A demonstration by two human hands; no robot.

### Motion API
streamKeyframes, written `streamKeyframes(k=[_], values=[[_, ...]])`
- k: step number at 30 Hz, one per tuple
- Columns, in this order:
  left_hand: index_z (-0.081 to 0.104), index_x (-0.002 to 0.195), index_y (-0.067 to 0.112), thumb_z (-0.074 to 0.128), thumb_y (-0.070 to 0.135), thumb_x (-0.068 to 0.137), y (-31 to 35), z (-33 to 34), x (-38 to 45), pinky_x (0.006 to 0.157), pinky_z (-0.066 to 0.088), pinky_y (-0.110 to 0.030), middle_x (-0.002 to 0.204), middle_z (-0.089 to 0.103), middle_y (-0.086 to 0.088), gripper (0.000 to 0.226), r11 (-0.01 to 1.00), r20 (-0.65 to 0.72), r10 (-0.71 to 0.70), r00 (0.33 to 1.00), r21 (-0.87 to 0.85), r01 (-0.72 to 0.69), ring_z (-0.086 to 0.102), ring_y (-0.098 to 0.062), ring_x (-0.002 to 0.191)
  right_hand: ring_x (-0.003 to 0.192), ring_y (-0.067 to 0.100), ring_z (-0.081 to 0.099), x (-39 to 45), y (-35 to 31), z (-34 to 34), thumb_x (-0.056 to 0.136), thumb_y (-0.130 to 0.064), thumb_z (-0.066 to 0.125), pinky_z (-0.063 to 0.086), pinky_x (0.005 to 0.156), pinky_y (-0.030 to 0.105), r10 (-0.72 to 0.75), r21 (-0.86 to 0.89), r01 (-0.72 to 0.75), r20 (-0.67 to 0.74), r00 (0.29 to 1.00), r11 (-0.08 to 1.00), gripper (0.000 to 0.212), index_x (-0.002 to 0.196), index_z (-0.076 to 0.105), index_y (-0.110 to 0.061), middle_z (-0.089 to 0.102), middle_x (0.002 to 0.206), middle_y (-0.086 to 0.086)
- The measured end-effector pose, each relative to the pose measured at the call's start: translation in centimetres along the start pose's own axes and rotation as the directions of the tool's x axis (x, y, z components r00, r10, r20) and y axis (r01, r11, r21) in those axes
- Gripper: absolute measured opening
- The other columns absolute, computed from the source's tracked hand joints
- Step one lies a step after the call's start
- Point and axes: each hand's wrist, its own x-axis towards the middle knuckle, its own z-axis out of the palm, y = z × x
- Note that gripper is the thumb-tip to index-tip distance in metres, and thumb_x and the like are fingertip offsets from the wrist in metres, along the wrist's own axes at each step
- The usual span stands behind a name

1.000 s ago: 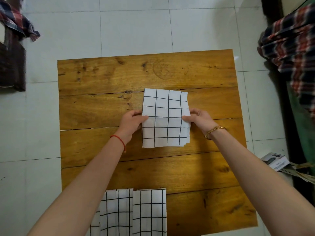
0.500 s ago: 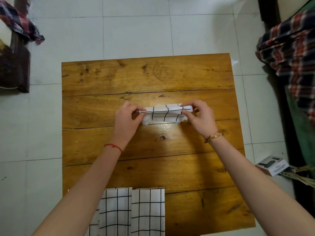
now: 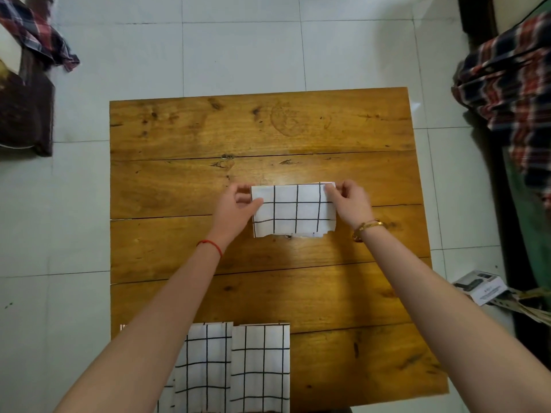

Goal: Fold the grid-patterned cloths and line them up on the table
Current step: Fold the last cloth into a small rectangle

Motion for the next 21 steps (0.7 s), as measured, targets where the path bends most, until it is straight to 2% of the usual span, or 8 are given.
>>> streamKeyframes(k=[2,4,7,11,13,15,18,21], values=[[0.047,0.133,0.014,0.071,0.019,0.086,-0.9,0.6,0.2,0.072,0.047,-0.012,0.115,0.059,0.003,0.053,0.999,-0.033,0.025,0.999,0.048,-0.024,0.058,-0.006,0.094,0.067,0.01,0.05,0.3,0.2,0.8,0.093,-0.028,0.056,0.041,0.06,0.024,0.037,-0.041,-0.037,-0.014,0.999,0.998,0.025,0.107,0.054,-0.008,0.054,0.077,-0.004],[0.042,0.138,0.016,0.072,0.017,0.084,-1.7,0.8,0.1,0.09,0.047,-0.021,0.127,0.051,0.004,0.062,0.979,-0.089,0.115,0.989,0.179,-0.098,0.051,-0.011,0.112,0.088,0.018,0.055,0.2,0.3,1.6,0.093,-0.027,0.057,0.046,0.076,0.03,0.007,-0.188,-0.015,-0.043,0.999,0.982,0.034,0.119,0.051,-0.006,0.059,0.098,0.005],[0.037,0.143,0.018,0.068,0.021,0.085,-2.8,0.9,-0.3,0.114,0.031,-0.037,0.144,0.039,0.002,0.066,0.842,-0.057,0.3,0.952,0.485,-0.236,0.033,-0.016,0.135,0.106,0.029,0.048,-0.6,0.3,2.9,0.091,-0.022,0.052,0.041,0.09,0.038,-0.256,-0.552,0.158,-0.104,0.961,0.819,0.035,0.121,0.05,-0.005,0.054,0.116,0.014],[0.022,0.152,0.018,0.058,0.029,0.093,-3.5,1.1,-0.6,0.12,0.015,-0.039,0.157,0.025,0.001,0.069,0.576,0.134,0.381,0.915,0.74,-0.348,0.016,-0.021,0.146,0.127,0.03,0.041,-1.6,-0.9,5.7,0.091,-0.022,0.048,0.039,0.1,0.043,-0.547,-0.661,0.511,0.178,0.818,0.549,0.044,0.133,0.047,-0.011,0.048,0.138,0.007],[0.015,0.153,0.017,0.053,0.029,0.096,-3.6,1.2,-0.5,0.12,0.012,-0.043,0.16,0.014,0.001,0.07,0.509,0.179,0.351,0.919,0.787,-0.348,0.008,-0.022,0.148,0.139,0.031,0.03,-1.8,-1.2,7.3,0.094,-0.025,0.044,0.029,0.111,0.047,-0.536,-0.672,0.605,0.35,0.768,0.428,0.05,0.142,0.038,-0.012,0.037,0.149,0.004],[0.009,0.154,0.018,0.05,0.031,0.097,-3.8,1.3,-0.3,0.12,0.011,-0.048,0.162,0.004,0.002,0.071,0.475,0.197,0.294,0.935,0.819,-0.322,-0.001,-0.023,0.149,0.145,0.029,0.016,-1.9,-1.2,8.5,0.098,-0.028,0.037,0.018,0.117,0.049,-0.452,-0.699,0.61,0.437,0.778,0.373,0.054,0.149,0.026,-0.013,0.025,0.156,0.001],[0.004,0.154,0.02,0.049,0.034,0.097,-4.3,1.3,0.0,0.119,0.01,-0.053,0.162,-0.004,0.003,0.074,0.442,0.205,0.249,0.947,0.846,-0.299,-0.008,-0.023,0.149,0.147,0.027,0.005,-1.9,-0.4,9.0,0.1,-0.032,0.03,0.01,0.118,0.052,-0.376,-0.745,0.57,0.446,0.812,0.347,0.056,0.152,0.013,-0.016,0.011,0.16,-0.003],[0.0,0.154,0.022,0.046,0.038,0.098,-4.7,1.4,-0.1,0.118,0.008,-0.056,0.162,-0.008,0.005,0.074,0.427,0.208,0.248,0.946,0.853,-0.299,-0.012,-0.024,0.148,0.147,0.026,0.003,-2.0,0.7,7.7,0.1,-0.035,0.025,0.009,0.117,0.054,-0.361,-0.767,0.547,0.432,0.826,0.335,0.056,0.152,0.012,-0.018,0.011,0.16,-0.004]])
